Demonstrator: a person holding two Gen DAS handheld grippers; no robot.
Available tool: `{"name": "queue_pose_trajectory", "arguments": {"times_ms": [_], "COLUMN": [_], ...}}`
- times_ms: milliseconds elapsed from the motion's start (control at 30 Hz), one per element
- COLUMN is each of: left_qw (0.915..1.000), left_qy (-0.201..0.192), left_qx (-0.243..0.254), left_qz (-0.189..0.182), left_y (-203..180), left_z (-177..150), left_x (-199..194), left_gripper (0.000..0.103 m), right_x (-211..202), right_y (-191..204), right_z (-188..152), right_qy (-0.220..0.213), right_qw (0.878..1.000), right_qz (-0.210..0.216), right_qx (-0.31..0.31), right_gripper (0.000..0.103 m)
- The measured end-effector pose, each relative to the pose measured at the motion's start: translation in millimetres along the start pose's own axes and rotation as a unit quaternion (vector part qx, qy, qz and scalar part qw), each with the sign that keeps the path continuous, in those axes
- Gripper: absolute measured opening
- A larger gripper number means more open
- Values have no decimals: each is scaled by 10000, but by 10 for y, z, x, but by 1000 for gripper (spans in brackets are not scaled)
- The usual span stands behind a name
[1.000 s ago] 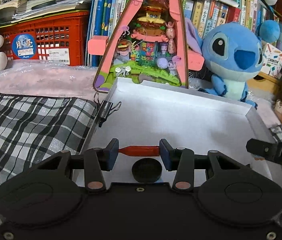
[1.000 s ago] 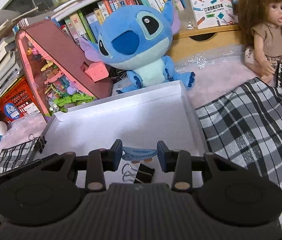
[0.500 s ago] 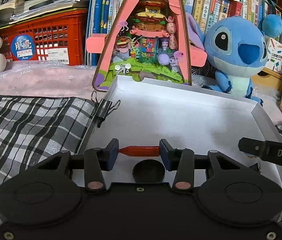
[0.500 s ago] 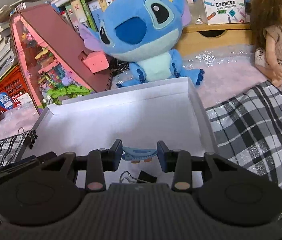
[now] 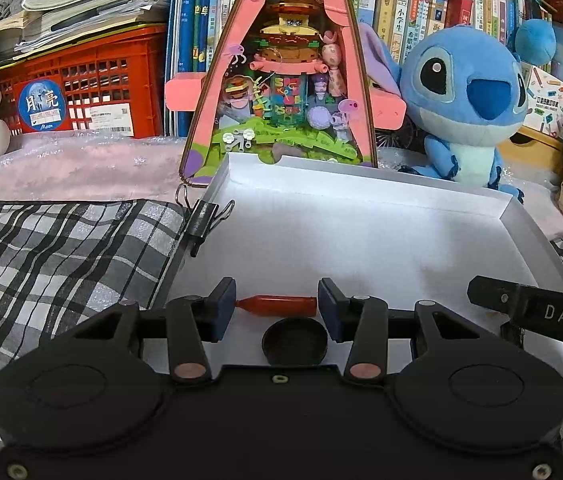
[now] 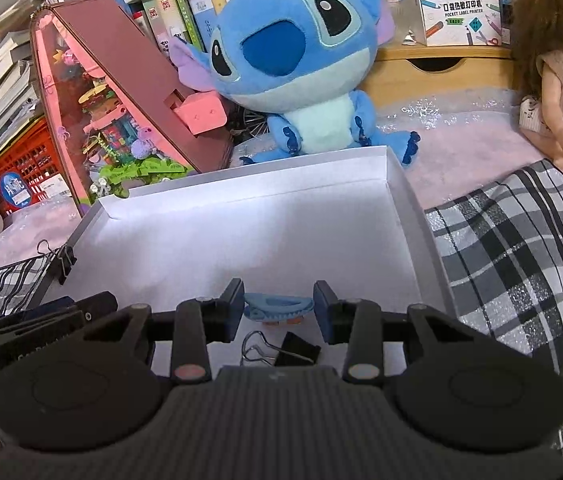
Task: Organize rigid objects
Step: 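Carry both items into the white box and open both tools to release them, then withdraw both open tools from the box back over the cloth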
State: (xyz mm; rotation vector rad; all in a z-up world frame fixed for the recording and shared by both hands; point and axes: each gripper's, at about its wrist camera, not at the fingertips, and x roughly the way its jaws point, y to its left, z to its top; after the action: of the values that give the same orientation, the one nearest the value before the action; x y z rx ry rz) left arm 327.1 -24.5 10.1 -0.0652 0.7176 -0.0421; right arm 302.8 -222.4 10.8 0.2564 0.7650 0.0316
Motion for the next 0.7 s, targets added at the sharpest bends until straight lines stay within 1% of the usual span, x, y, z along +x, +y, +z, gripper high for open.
{"name": "queue_pose_trajectory", "arguments": {"times_ms": [367,467,500,533,567,600,633,667,700], "left_qw": [9998,9997,9997,9998,9999,9999,9999,10000,10000], "left_qy": [-29,-19,-13,1,16,14,-3,-14,-16], "left_qx": [215,232,225,201,156,105,65,40,33], "left_qz": [36,10,1,-16,-46,-71,-82,-82,-78], "left_y": [-39,-48,-46,-42,-30,-16,-3,10,20], "left_z": [-42,-41,-44,-45,-46,-49,-53,-56,-57], "left_x": [2,3,0,-3,-8,-17,-32,-51,-66], "left_gripper": [45,49,52,58,61,67,71,72,75], "right_x": [-9,-17,-22,-27,-35,-43,-58,-71,-83], "right_y": [-6,0,-3,-12,-30,-55,-80,-97,-111], "right_z": [-18,-33,-36,-40,-43,-45,-49,-52,-56], "right_qy": [-11,-19,-24,-32,-42,-51,-68,-86,-102], "right_qw": [10000,10000,10000,10000,10000,9998,9996,9994,9993], "right_qz": [-6,-10,3,37,79,157,213,244,265], "right_qx": [-43,-89,-87,-72,-22,61,153,213,242], "right_gripper": [46,46,46,50,62,64,68,72,74]}}
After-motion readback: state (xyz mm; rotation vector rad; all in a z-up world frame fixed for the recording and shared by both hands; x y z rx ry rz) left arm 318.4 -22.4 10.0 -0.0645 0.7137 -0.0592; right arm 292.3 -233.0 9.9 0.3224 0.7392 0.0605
